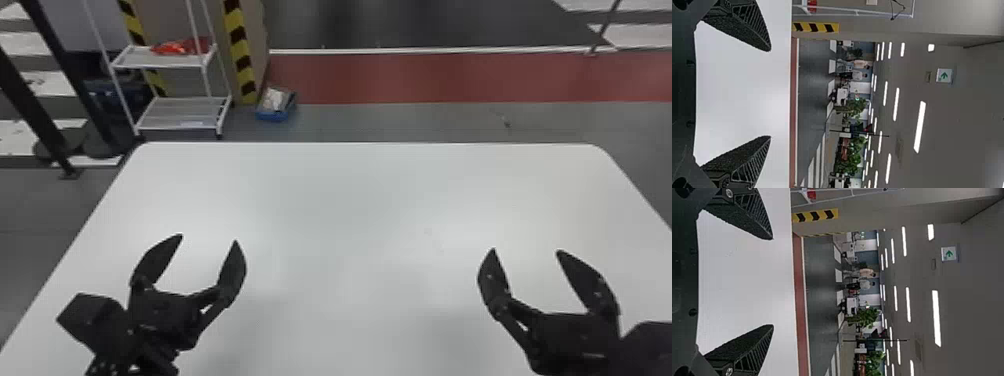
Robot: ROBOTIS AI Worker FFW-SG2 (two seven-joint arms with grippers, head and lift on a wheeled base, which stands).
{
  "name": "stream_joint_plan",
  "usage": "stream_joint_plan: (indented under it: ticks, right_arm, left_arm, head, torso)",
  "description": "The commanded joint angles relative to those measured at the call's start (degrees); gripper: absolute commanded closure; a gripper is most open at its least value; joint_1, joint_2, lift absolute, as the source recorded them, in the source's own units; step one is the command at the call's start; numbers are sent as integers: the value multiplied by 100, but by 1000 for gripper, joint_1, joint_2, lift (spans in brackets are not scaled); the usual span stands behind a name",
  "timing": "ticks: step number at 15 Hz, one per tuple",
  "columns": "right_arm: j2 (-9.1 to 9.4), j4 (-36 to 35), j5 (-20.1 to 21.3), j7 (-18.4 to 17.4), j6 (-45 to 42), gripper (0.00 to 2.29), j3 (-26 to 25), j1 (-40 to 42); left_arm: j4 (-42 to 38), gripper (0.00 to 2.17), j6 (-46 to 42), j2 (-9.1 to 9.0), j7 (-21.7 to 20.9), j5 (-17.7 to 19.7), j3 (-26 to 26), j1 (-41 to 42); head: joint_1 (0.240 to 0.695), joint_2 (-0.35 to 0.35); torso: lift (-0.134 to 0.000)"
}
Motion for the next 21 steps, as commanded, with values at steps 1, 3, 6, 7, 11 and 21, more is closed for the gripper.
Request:
stream_joint_plan:
  ticks: [1,3,6,7,11,21]
  right_arm:
    - [0,-6,0,0,20,76,9,-9]
    - [0,2,0,0,2,76,9,-18]
    - [0,-15,0,0,-33,76,-18,26]
    - [9,-24,0,0,-33,76,-26,26]
    - [9,-24,0,0,-86,76,-26,70]
    - [70,-50,0,0,-209,76,-62,175]
  left_arm:
    - [0,83,0,9,4,0,-14,-5]
    - [8,83,0,27,4,0,-5,-14]
    - [8,83,0,88,13,27,12,-32]
    - [8,83,0,88,13,27,3,-40]
    - [43,83,0,88,13,62,-14,-40]
    - [35,83,-18,88,13,70,-32,-23]
  head:
    - [695,37]
    - [695,37]
    - [695,38]
    - [695,38]
    - [695,38]
    - [695,34]
  torso:
    - [-123]
    - [-123]
    - [-123]
    - [-123]
    - [-123]
    - [-123]
